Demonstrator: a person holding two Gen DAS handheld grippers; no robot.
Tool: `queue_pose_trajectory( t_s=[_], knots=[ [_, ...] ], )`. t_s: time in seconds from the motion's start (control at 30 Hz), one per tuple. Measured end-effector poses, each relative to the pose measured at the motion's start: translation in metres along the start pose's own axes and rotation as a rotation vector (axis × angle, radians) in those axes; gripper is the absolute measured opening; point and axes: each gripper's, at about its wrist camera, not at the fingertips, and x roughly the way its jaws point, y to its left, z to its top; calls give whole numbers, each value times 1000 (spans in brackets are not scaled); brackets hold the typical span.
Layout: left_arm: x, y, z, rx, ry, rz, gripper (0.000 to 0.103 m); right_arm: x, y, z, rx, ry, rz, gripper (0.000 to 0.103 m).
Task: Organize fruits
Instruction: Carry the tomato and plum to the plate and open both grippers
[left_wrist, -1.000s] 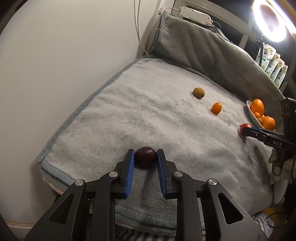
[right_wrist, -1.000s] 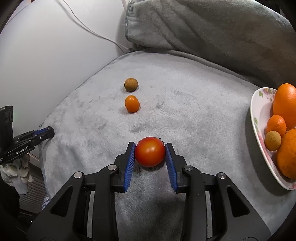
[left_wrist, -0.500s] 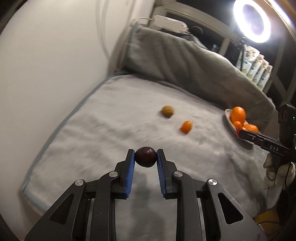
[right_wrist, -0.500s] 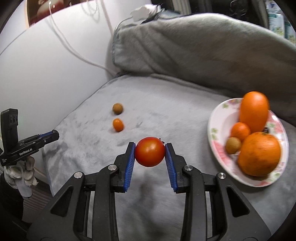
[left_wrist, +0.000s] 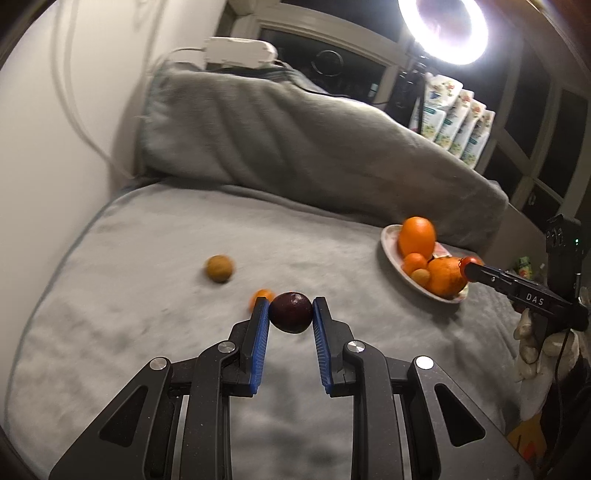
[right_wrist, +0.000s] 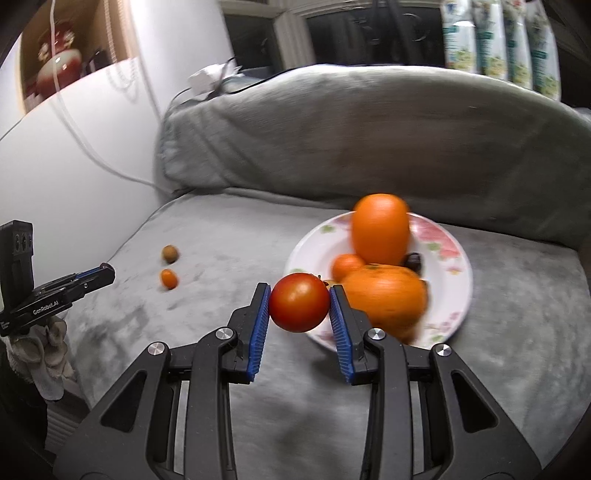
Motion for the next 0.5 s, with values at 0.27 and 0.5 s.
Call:
queue_pose_trajectory(
  t_s=[0.27, 0.5],
  knots=[
    [28, -34, 19, 51, -2, -82, 22, -13, -36, 6, 45, -28, -67, 34],
    [60, -75, 29, 113, 33, -158, 22, -10, -63, 9, 82, -32, -121, 34]
  ],
)
